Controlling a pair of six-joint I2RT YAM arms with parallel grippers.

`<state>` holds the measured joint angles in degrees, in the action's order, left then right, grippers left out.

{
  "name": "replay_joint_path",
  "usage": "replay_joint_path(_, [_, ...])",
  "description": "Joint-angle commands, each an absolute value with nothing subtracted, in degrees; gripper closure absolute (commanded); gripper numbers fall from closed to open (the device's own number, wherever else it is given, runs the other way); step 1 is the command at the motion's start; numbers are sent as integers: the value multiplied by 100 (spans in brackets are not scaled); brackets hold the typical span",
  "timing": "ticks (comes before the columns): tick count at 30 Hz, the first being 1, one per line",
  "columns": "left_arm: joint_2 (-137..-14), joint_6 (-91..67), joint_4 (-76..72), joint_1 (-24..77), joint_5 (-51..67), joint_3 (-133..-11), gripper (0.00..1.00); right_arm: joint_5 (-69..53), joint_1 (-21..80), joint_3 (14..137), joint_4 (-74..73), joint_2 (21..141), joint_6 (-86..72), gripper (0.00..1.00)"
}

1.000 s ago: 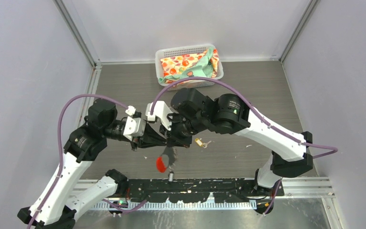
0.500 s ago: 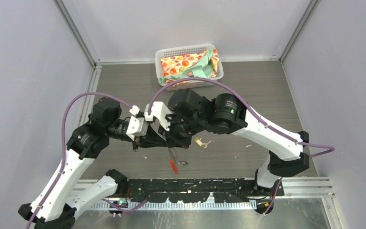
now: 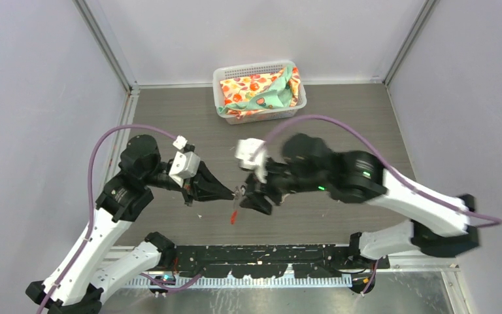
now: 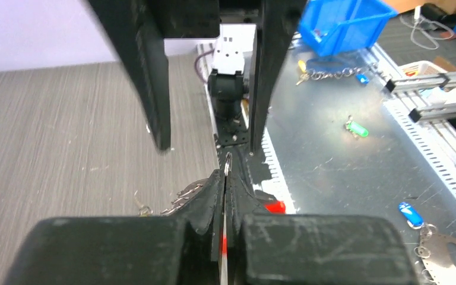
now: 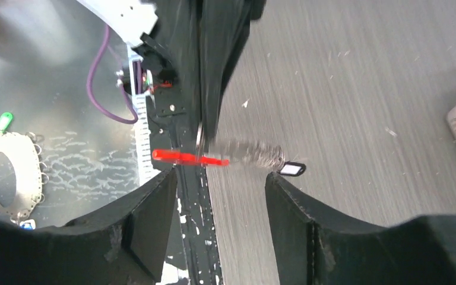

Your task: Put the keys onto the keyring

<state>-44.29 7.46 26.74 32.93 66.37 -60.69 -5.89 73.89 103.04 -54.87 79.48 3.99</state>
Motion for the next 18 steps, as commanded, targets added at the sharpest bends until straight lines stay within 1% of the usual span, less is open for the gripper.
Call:
replay_joint_path(1, [-4358,-646,1140,3312,7327,-6223,100,-646,7411,8302,-2363,5685,415,36])
replay_joint_path(3, [-4338,-936,755,3318,7388,-6179,100,-799,7407,7506,-1508,5097,318,34])
replay_joint_path(5, [-4398,-1015,475,3326,7335,-6216,100,-981,7409,7097,-1051,4781,187,33])
replay_joint_path(11, [-4656,-1357,27,3387,7188,-6414,100,-1274,7409,6960,-694,4952,47,36])
replay_joint_path(12, [-4659,-1362,-94,3400,7135,-6418,100,-1247,7403,6956,-591,5039,33,39])
replay_joint_path(14, [-4663,-1370,-220,3416,7018,-6407,100,-1071,7408,6937,-341,5203,7,50])
replay_joint_path(15, [-4671,-1371,-266,3416,6941,-6401,100,-1071,7408,6904,-205,5268,5,54])
replay_joint_path(16, [-4686,-1379,-302,3419,6877,-6407,100,-1068,7407,6869,-66,5328,2,57])
replay_joint_path(18, [-4717,-1400,-354,3417,6757,-6423,100,-1015,7409,6819,279,5421,7,59])
